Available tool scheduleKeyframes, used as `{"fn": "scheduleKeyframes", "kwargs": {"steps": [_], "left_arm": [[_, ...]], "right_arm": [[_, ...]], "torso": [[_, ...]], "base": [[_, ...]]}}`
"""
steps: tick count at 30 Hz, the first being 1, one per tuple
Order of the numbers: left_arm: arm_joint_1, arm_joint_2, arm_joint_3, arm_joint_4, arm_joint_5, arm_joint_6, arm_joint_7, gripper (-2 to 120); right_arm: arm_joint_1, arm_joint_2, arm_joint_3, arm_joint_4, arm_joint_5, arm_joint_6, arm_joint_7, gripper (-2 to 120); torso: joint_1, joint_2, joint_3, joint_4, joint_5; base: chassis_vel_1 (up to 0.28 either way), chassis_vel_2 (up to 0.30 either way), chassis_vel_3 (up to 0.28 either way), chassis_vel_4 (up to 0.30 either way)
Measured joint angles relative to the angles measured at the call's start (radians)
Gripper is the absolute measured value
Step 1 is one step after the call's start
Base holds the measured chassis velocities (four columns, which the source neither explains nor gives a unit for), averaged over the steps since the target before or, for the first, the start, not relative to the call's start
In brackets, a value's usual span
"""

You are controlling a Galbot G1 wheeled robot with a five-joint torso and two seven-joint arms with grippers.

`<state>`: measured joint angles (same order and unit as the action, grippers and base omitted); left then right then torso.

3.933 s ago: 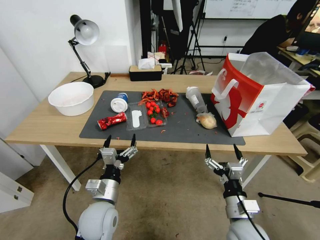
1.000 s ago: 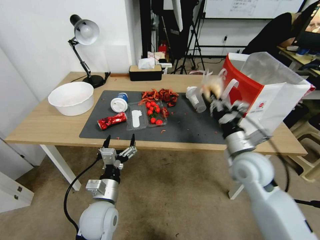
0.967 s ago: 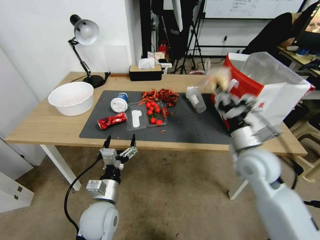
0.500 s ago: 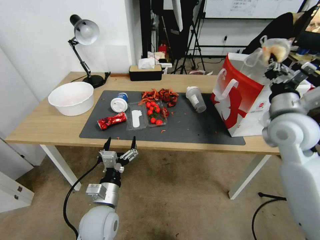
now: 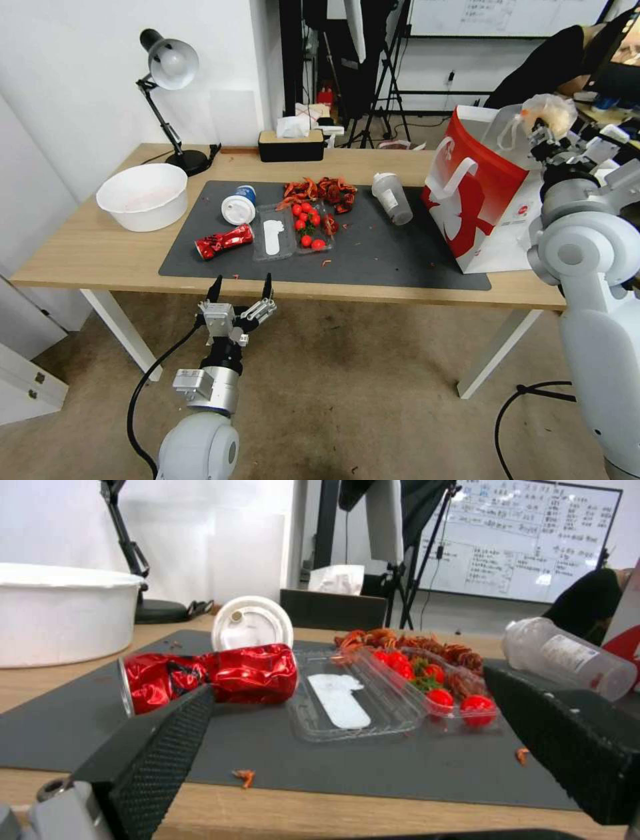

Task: Pick up the trash from the table and place it into the takeout bag.

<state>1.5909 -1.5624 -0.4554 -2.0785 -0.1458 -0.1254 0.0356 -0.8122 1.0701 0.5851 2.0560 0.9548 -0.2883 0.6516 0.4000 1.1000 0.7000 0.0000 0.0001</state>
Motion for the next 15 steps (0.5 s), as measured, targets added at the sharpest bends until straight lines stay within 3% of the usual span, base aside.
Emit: {"fn": "scheduleKeyframes", "kwargs": {"steps": [2,3,8,15], "left_arm": [[0.000,0.000,0.000,0.000,0.000,0.000,0.000,100],[0.000,-0.002,0.000,0.000,0.001,0.000,0.000,100],[-0.001,-0.006,-0.001,0.000,0.001,0.000,0.000,100],[-0.009,-0.011,0.001,0.008,0.003,0.000,0.001,100]], "right_arm": [[0.000,0.001,0.000,0.000,0.001,-0.005,0.004,58],[0.002,0.002,-0.001,-0.002,0.005,-0.017,0.014,69],[0.012,0.004,-0.002,-0.010,0.014,-0.055,0.046,89],[0.015,-0.001,0.007,-0.013,0.012,-0.105,0.079,100]], "torso": [[0.000,0.000,0.000,-0.0001,0.0000],[0.000,0.000,0.000,0.0000,-0.0001],[0.000,0.000,0.000,0.0000,-0.0001],[0.000,0.000,0.000,0.0000,-0.0001]], "base": [[0.000,0.000,0.000,0.000],[0.000,0.000,0.000,0.000],[0.000,0.000,0.000,0.000],[0.000,0.000,0.000,0.000]]}}
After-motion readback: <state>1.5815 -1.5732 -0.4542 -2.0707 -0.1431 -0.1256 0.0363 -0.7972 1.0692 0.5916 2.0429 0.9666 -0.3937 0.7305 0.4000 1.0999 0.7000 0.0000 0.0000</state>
